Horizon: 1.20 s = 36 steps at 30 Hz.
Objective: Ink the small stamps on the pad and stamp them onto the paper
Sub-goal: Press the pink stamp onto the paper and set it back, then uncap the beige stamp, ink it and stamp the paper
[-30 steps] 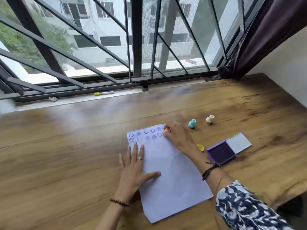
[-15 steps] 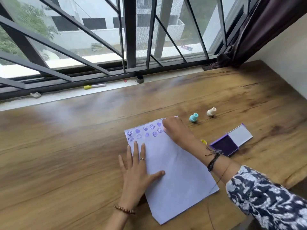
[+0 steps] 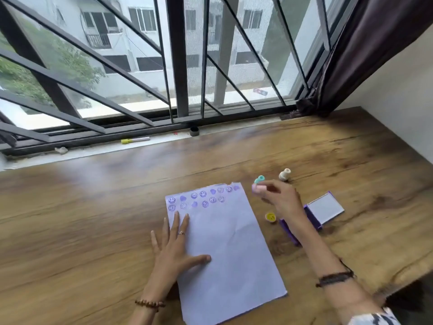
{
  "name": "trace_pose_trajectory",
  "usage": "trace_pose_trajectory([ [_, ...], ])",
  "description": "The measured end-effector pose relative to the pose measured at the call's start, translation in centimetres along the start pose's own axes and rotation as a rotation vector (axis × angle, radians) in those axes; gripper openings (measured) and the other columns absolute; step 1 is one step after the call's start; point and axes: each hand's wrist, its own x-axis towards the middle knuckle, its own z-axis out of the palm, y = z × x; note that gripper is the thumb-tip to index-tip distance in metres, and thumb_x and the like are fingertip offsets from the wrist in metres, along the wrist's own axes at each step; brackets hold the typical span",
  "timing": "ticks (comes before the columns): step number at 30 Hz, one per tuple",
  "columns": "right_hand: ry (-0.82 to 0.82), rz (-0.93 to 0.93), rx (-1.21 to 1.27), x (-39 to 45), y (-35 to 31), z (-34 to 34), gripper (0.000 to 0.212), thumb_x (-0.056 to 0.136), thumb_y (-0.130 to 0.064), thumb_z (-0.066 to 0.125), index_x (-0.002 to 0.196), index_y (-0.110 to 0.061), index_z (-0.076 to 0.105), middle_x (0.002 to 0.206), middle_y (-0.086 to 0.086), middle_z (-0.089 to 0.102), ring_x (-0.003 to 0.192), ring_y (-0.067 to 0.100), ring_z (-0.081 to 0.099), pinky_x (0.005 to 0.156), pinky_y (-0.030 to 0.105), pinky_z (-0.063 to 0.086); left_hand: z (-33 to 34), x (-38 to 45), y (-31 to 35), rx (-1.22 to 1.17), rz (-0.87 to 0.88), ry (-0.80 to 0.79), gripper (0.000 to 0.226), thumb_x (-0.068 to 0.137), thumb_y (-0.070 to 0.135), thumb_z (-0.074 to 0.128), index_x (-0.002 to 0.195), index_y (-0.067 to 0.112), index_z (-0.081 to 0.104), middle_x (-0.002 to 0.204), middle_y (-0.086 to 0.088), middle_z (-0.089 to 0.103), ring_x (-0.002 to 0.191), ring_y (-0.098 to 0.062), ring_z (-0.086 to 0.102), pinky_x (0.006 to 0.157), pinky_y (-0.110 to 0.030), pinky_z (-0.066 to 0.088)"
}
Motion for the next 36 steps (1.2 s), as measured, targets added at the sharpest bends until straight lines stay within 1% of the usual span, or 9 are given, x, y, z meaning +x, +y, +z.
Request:
trace_pose_trajectory([
  [3, -0.015, 0.102, 0.167, -1.8, 0.9, -4.6, 0.019, 0.078, -0.008, 0.069, 0.096, -0.004, 0.07, 0.089, 0.009, 0.07, 0.082, 0.014, 0.064, 0.063, 0.009, 0.052, 0.3, 0.1, 1.9, -0.031, 0.009, 0.101, 0.122, 0.044, 0.083, 0.045, 0.143, 0.031, -0.004, 0.145, 0.018, -0.014, 0.139, -0.018, -0.02, 0.106, -0.056, -0.014],
  [7, -0.01, 0.183, 0.258, -3.1, 2.6, -8.4, 0.017, 0.081, -0.005, 0.064, 0.098, -0.003, 0.069, 0.089, 0.009, 0.069, 0.08, 0.013, 0.064, 0.067, 0.011, 0.055, 2.6, 1.2, 7.6, -0.044, 0.249, 0.316, 0.065, 0.065, 0.061, 0.054, 0.124, 0.034, 0.047, 0.134, 0.008, 0.047, 0.128, -0.013, 0.025, 0.104, -0.042, 0.009],
  [10, -0.034, 0.202, 0.297, -3.5, 3.6, -9.6, 0.01, 0.081, -0.004, 0.064, 0.088, -0.007, 0.07, 0.076, 0.002, 0.07, 0.067, 0.004, 0.065, 0.064, 0.012, 0.055, 4.3, 2.5, 13.0, 0.03, 0.411, 0.282, 0.04, 0.078, 0.037, 0.065, 0.117, 0.036, 0.054, 0.126, 0.005, 0.053, 0.115, -0.018, 0.048, 0.092, -0.034, 0.015],
  [18, -0.09, 0.175, 0.25, -3.3, 5.6, -11.7, 0.014, 0.079, 0.003, 0.064, 0.084, -0.01, 0.068, 0.078, 0.008, 0.069, 0.07, 0.01, 0.063, 0.061, 0.015, 0.054, 6.6, 4.2, 17.4, 0.025, 0.378, 0.22, 0.015, 0.089, 0.027, 0.053, 0.102, 0.028, 0.061, 0.097, 0.004, 0.058, 0.095, -0.011, 0.052, 0.079, -0.027, 0.015],
  [21, -0.133, 0.073, 0.183, -3.0, 5.1, -12.2, 0.023, 0.076, 0.007, 0.066, 0.075, -0.016, 0.07, 0.07, -0.004, 0.073, 0.068, 0.003, 0.065, 0.065, 0.012, 0.05, 6.0, 3.6, 19.0, -0.471, 0.13, 0.19, 0.009, 0.081, 0.023, 0.066, 0.09, 0.027, 0.066, 0.088, 0.007, 0.066, 0.082, -0.006, 0.06, 0.078, -0.02, 0.043],
  [23, -0.167, -0.01, 0.132, -2.6, 4.4, -12.3, 0.027, 0.074, 0.008, 0.067, 0.075, -0.019, 0.07, 0.073, -0.007, 0.075, 0.076, 0.004, 0.069, 0.068, 0.012, 0.05, 5.1, 2.9, 20.4, -0.867, -0.004, 0.062, 0.013, 0.082, 0.006, 0.065, 0.09, 0.017, 0.068, 0.083, 0.002, 0.068, 0.076, -0.005, 0.064, 0.06, -0.007, 0.045],
  [26, -0.215, -0.161, 0.001, -2.1, 3.0, -12.2, 0.027, 0.072, 0.005, 0.069, 0.078, -0.021, 0.07, 0.083, -0.002, 0.074, 0.084, 0.005, 0.069, 0.076, 0.017, 0.052, 4.7, 2.1, 21.5, -1.068, -0.046, -0.05, 0.017, 0.084, 0.0, 0.059, 0.097, 0.006, 0.066, 0.074, 0.007, 0.071, 0.065, 0.006, 0.063, 0.051, -0.003, 0.041],
  [33, -0.254, -0.345, -0.084, -1.8, 1.0, -12.3, 0.031, 0.071, -0.005, 0.074, 0.072, -0.036, 0.068, 0.085, -0.016, 0.067, 0.083, 0.001, 0.067, 0.077, 0.014, 0.052, 4.3, 1.9, 21.7, -1.153, -0.05, -0.068, 0.028, 0.072, 0.02, 0.068, 0.099, 0.016, 0.07, 0.091, 0.003, 0.075, 0.088, -0.009, 0.067, 0.063, -0.013, 0.045],
  [36, -0.242, -0.386, -0.14, -1.7, 0.7, -12.6, 0.038, 0.071, -0.003, 0.074, 0.071, -0.04, 0.066, 0.088, -0.019, 0.066, 0.082, -0.002, 0.066, 0.073, 0.009, 0.049, 4.1, 1.8, 22.1, -1.203, -0.028, -0.057, 0.026, 0.075, 0.008, 0.067, 0.101, 0.009, 0.07, 0.092, -0.002, 0.075, 0.087, -0.009, 0.068, 0.062, -0.012, 0.047],
])
